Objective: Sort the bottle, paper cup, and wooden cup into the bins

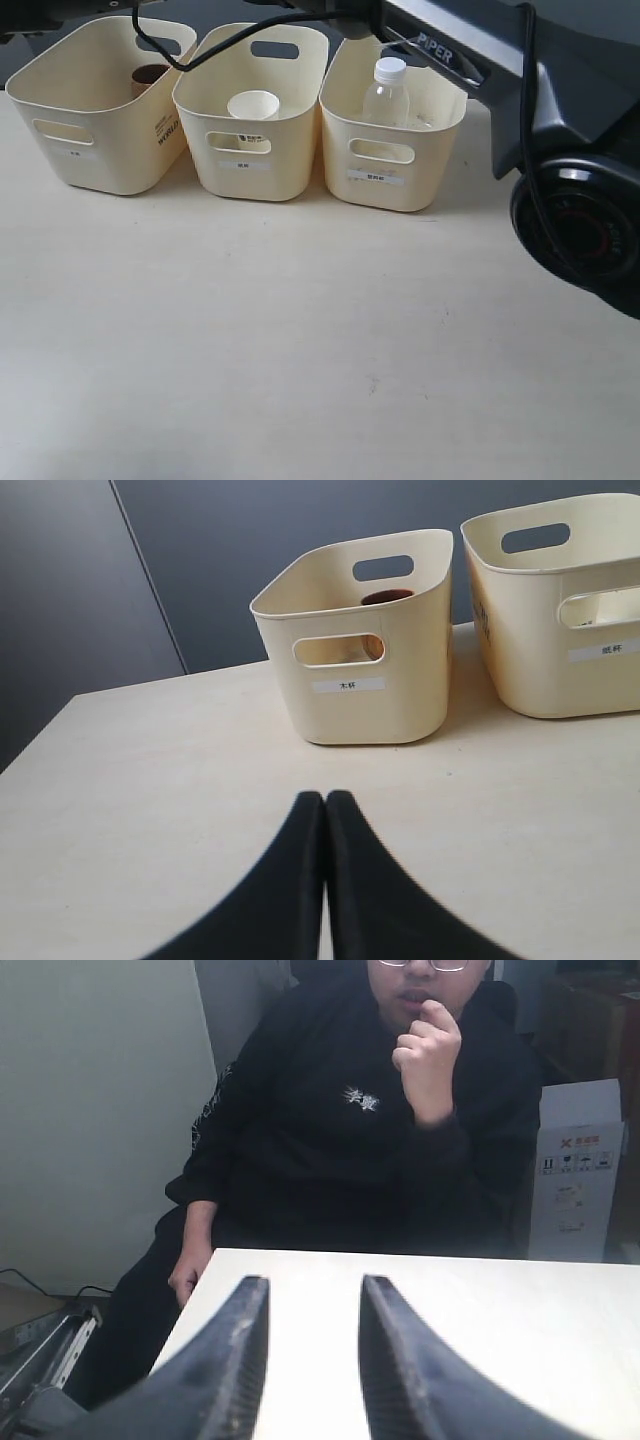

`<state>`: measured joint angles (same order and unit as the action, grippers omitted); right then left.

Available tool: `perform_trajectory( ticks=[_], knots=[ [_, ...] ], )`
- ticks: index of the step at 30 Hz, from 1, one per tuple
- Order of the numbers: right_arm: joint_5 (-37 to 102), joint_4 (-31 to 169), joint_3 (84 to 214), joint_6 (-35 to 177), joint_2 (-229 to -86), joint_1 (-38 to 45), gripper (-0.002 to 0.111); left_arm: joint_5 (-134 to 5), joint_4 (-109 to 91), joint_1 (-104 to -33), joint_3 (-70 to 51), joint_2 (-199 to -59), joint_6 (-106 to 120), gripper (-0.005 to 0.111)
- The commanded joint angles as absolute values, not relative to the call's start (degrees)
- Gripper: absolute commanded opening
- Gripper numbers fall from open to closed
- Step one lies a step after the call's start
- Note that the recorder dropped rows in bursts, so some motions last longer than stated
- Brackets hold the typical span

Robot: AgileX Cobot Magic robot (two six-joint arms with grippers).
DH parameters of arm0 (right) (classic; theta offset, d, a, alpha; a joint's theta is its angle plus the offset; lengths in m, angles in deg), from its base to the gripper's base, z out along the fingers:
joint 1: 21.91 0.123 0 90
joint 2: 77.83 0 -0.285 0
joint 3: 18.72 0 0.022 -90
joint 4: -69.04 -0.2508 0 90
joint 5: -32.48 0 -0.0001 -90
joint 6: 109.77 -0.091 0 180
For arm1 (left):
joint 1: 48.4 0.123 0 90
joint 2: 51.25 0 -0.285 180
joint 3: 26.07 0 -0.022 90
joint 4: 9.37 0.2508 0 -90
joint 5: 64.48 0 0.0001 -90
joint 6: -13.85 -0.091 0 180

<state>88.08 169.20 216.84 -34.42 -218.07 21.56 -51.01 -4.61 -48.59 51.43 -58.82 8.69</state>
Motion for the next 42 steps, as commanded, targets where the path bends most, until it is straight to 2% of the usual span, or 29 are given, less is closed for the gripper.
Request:
perform_trajectory(
  ticks=[1,4,9,14,18,21,26,29,32,42],
  knots=[
    [86.1,168.6,217.2,-34.5,-217.6,21.5,0.031,-51.2,-4.7,-48.6,51.1,-59.0,8.8,0.0],
    [81.5,168.2,217.2,-35.1,-217.4,21.5,0.031,-51.2,-4.7,-48.6,51.1,-59.0,8.8,0.0],
    [83.1,169.0,212.0,-42.8,-214.3,19.2,0.031,-51.2,-4.7,-48.6,51.1,-59.0,8.8,0.0],
    [77.3,169.0,189.1,-39.5,-205.3,14.8,0.031,-51.2,-4.7,-48.6,51.1,-59.0,8.8,0.0],
    [57.8,169.0,167.9,-34.3,-192.9,14.1,0.031,-51.2,-4.7,-48.6,51.1,-59.0,8.8,0.0],
    [35.5,169.0,153.8,-34.2,-182.0,14.1,0.031,-51.2,-4.7,-48.6,51.1,-59.0,8.8,0.0],
    [17.0,169.0,140.1,-34.4,-171.9,14.1,0.031,-51.2,-4.7,-48.6,51.1,-59.0,8.8,0.0],
    [10.5,169.0,133.4,-34.5,-165.4,14.0,0.031,-51.2,-4.7,-48.6,51.1,-59.0,8.8,0.0],
    [12.7,169.0,128.6,-34.5,-159.8,10.7,0.031,-51.2,-4.7,-48.6,51.1,-59.0,8.8,0.0],
    [28.8,169.0,119.0,-32.9,-141.5,-11.2,0.031,-51.2,-4.7,-48.6,51.1,-59.0,8.8,0.0]
  ],
)
